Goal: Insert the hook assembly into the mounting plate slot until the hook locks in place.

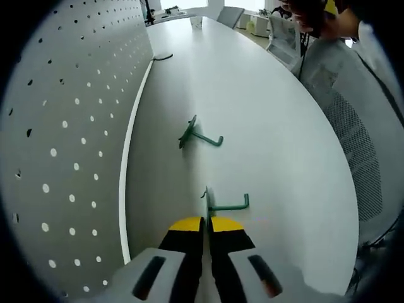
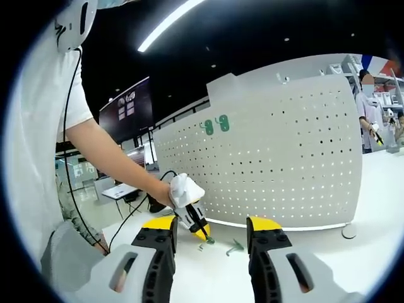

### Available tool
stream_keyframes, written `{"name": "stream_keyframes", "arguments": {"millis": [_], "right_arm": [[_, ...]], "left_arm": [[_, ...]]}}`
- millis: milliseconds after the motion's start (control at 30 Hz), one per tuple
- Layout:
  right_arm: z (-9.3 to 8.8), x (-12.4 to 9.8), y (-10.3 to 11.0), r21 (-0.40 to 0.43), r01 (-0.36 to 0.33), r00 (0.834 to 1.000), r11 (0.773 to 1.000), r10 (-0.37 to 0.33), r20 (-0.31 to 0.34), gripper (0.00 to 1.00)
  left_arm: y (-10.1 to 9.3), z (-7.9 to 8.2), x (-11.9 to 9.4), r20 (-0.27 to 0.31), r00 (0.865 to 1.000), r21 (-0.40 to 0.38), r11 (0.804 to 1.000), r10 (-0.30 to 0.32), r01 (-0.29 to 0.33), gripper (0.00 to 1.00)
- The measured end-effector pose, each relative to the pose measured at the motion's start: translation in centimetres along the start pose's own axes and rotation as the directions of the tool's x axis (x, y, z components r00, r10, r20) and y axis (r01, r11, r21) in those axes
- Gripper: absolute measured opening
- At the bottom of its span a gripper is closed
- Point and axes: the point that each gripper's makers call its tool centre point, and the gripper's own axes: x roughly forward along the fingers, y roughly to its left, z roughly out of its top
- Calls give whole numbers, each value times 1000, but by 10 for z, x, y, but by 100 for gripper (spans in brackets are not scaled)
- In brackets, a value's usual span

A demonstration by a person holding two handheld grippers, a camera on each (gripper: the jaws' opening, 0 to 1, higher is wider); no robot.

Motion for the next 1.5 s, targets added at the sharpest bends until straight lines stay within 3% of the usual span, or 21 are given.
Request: {"name": "stream_keyframes", "arguments": {"millis": [200, 300, 733, 1067, 1167, 1500], "right_arm": [[0, 0, 0, 0, -2, 1000, 1000, 2, -2, 42], [0, 0, -1, 1, 1, 1000, 1000, -1, 2, 42], [1, 1, -2, 12, -2, 1000, 1000, 2, 7, 42], [0, 2, 3, 9, -19, 1000, 1000, 19, 1, 42], [0, 2, 2, 11, -18, 1000, 1000, 18, 3, 42], [2, 0, -1, 8, -5, 1000, 1000, 5, 15, 42]], "left_arm": [[0, 1, -1, 9, 1000, 4, 1000, 14, -14, 2], [-1, 8, -5, 61, 998, -8, 1000, 25, -24, 2], [8, 22, -27, 147, 982, -68, 992, 118, -109, 2], [12, 36, -62, 257, 926, -154, 958, 275, -242, 2], [10, 37, -68, 271, 915, -164, 951, 298, -261, 2], [10, 49, -91, 339, 850, -256, 909, 403, -329, 1]]}}
